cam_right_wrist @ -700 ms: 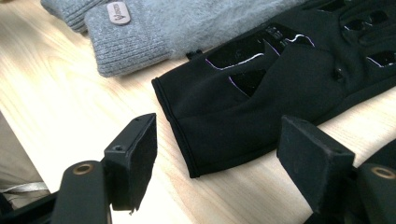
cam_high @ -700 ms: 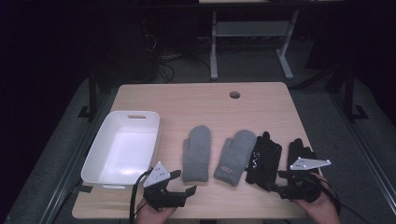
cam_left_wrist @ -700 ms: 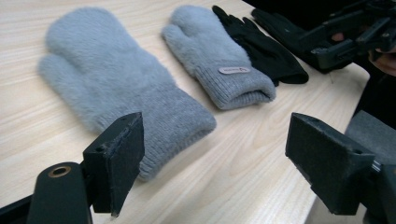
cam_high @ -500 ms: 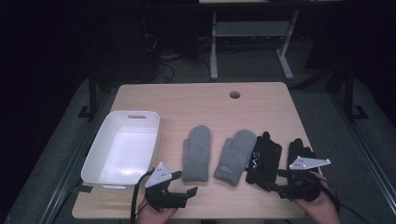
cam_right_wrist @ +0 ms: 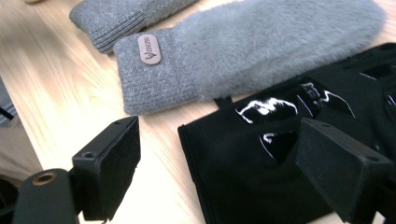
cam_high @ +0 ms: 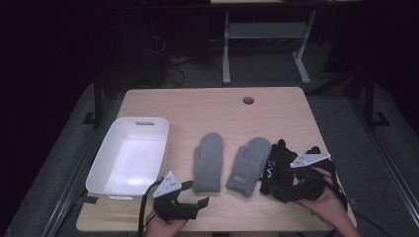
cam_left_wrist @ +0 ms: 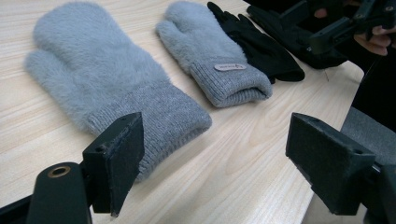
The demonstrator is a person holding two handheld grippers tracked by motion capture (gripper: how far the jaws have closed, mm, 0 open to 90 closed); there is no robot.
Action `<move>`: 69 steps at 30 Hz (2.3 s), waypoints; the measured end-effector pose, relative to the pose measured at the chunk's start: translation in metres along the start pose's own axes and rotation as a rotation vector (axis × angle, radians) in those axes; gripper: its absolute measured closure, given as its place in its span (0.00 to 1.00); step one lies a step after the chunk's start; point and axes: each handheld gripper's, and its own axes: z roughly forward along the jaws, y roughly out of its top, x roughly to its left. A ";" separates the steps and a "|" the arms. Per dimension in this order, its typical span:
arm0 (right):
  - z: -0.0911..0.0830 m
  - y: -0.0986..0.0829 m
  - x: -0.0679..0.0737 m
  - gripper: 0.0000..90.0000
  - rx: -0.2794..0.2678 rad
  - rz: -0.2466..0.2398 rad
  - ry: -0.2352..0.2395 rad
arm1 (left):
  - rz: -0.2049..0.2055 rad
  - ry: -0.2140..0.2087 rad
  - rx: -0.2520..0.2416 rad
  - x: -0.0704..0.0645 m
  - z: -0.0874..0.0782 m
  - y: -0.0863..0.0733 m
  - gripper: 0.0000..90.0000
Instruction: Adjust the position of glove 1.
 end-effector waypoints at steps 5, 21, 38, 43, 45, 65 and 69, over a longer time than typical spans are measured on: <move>0.002 0.014 0.003 0.16 0.006 -0.037 0.003 | 0.001 -0.003 0.001 0.000 0.000 0.000 0.22; 0.028 0.064 0.004 0.23 0.068 -0.129 0.023 | 0.019 0.003 -0.012 -0.001 -0.004 0.001 0.22; 0.082 0.083 -0.011 0.34 0.182 -0.164 -0.004 | 0.023 0.002 -0.015 -0.003 -0.004 0.002 0.22; 0.090 0.081 -0.012 0.39 0.211 -0.181 -0.037 | 0.027 0.000 -0.012 -0.003 -0.003 0.002 0.22; 0.095 0.081 -0.010 0.45 0.231 -0.189 -0.046 | 0.022 0.000 -0.013 -0.003 -0.004 0.002 0.22; 0.096 0.082 -0.011 0.92 0.248 -0.227 0.029 | 0.014 -0.008 -0.001 -0.003 0.000 0.000 0.22; 0.091 0.084 -0.006 0.93 0.241 -0.260 0.048 | 0.009 -0.008 -0.006 -0.003 -0.001 0.000 0.22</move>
